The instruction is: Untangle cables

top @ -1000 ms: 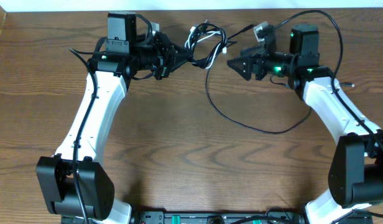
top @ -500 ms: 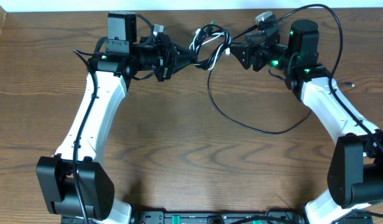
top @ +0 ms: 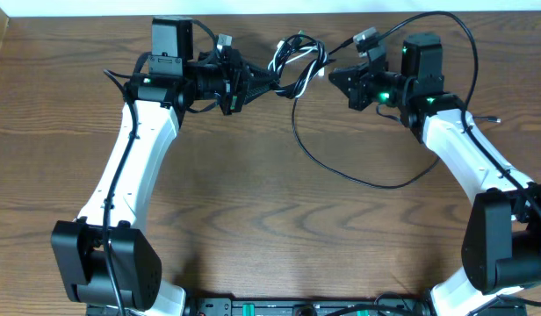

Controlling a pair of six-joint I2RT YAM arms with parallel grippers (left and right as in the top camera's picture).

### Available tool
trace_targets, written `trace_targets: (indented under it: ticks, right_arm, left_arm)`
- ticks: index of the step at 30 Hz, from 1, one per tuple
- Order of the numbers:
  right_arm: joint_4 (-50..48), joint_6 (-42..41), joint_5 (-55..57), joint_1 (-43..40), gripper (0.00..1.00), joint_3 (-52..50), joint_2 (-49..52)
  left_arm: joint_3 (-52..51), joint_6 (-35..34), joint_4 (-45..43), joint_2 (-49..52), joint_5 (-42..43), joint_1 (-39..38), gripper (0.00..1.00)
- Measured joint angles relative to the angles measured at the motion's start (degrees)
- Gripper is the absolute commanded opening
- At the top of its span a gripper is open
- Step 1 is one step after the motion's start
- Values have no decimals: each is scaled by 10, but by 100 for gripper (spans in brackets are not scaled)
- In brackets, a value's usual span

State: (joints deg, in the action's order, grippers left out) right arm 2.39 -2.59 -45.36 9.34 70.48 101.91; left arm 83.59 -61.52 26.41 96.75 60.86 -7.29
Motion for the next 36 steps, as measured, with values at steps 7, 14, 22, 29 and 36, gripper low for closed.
trace_targets:
  ticks: [7, 14, 22, 29, 36]
  right_arm:
    - [-1, -7, -11, -2, 26, 0, 0]
    - [-2, -55, -67, -50, 30, 0, 0]
    - [-1, -159, -130, -165, 57, 0, 0]
    - [-58, -246, -143, -157, 61, 0, 10]
    - [-363, -318, -252, -136, 65, 5, 113]
  left_arm:
    - [0, 0, 0, 0, -6, 0, 7]
    - [0, 46, 0, 0, -12, 0, 7]
    - [0, 141, -43, 0, -10, 0, 7]
    - [0, 168, -120, 0, 32, 0, 7]
    - [0, 165, -125, 0, 59, 0, 7]
